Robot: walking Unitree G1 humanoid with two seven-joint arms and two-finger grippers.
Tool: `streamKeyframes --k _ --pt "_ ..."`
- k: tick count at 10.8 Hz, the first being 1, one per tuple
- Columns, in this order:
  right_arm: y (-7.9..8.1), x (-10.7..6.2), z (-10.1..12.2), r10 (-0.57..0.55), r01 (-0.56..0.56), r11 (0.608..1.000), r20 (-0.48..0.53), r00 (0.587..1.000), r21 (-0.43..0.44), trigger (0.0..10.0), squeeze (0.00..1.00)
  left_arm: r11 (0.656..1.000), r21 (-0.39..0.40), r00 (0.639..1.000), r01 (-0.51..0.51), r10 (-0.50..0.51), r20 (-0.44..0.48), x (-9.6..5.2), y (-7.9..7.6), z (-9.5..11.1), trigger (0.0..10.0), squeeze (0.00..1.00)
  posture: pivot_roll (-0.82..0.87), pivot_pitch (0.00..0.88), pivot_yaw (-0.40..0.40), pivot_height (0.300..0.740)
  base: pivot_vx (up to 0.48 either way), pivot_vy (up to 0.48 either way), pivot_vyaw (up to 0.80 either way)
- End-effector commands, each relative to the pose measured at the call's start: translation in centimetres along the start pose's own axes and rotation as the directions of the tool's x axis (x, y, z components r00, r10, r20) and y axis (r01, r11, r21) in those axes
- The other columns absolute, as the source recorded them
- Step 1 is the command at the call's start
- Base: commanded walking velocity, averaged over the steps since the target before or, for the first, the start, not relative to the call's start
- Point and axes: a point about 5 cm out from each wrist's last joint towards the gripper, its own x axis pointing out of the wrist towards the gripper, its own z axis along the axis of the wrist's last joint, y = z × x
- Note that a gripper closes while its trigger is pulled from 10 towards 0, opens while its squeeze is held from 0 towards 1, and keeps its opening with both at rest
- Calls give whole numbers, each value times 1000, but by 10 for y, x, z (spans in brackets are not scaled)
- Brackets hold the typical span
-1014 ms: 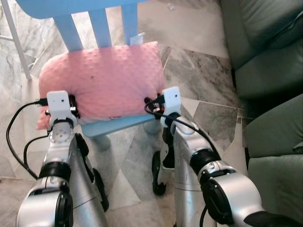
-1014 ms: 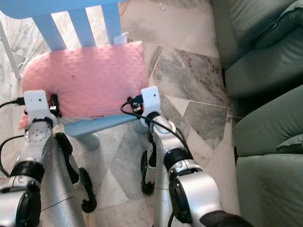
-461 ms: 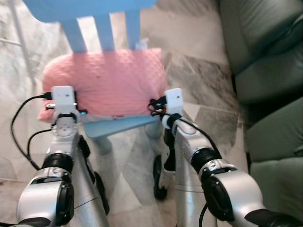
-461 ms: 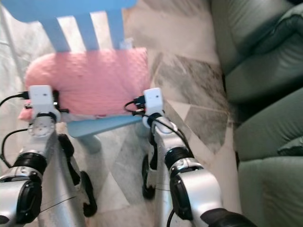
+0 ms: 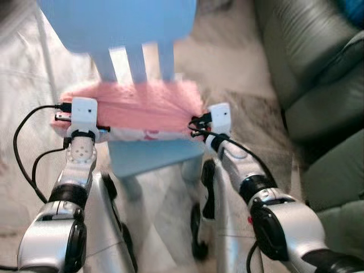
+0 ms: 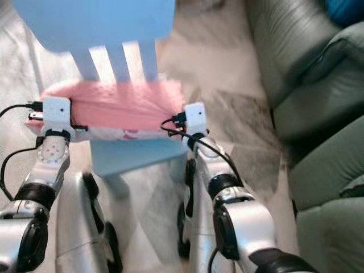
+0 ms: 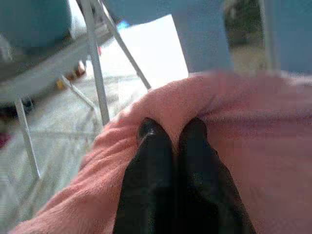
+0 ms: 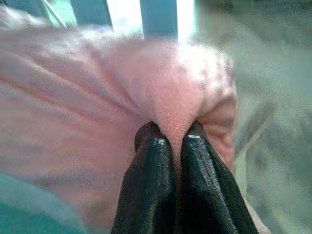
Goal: Move the pillow to the sofa
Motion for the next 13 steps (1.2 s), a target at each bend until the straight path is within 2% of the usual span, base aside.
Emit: streamKeyframes --k 1,2,4,5,6,7,8,9,13 --pt "-24 -13 4 -35 39 998 58 998 -56 0 0 999 26 997 -43 41 66 -7 17 3 0 0 30 29 -26 445 0 0 0" --pt "-32 -22 5 -61 71 993 108 992 -96 0 0 999 24 995 -38 36 96 -16 15 4 0 0 27 12 -26 445 0 0 0" --pt "-36 -48 -3 -175 203 972 211 962 -117 0 0 1000 -9 993 -4 5 120 -44 -2 1 0 0 32 0 -33 445 0 0 0" --pt "-29 -62 -9 -223 252 963 247 943 -94 3961 0 1000 -27 993 10 -7 122 -57 -10 1 0 0 36 0 -32 445 0 0 0" --pt "-21 -83 -20 -262 280 959 241 934 -43 10000 0 999 -31 993 26 -22 113 -74 -15 1 0 0 31 0 -36 445 0 0 0" --pt "-16 -93 -28 -270 283 959 227 936 -26 10000 0 998 -41 993 57 -52 102 -81 -18 0 0 0 28 0 -37 445 0 0 0" --pt "-13 -101 -32 -279 288 957 219 935 -12 10000 0 998 -26 994 63 -61 86 -85 -18 -3 3686 0 23 0 -45 445 0 0 0" --pt "-15 -102 -28 -281 290 957 213 936 -10 10000 0 998 4 995 70 -70 77 -89 -18 -2 10000 0 18 0 -49 460 0 0 0" --pt "-11 -110 -26 -273 280 960 168 947 -15 10000 0 997 -38 998 66 -66 13 -100 -29 -3 10000 0 6 0 -60 510 0 0 0"
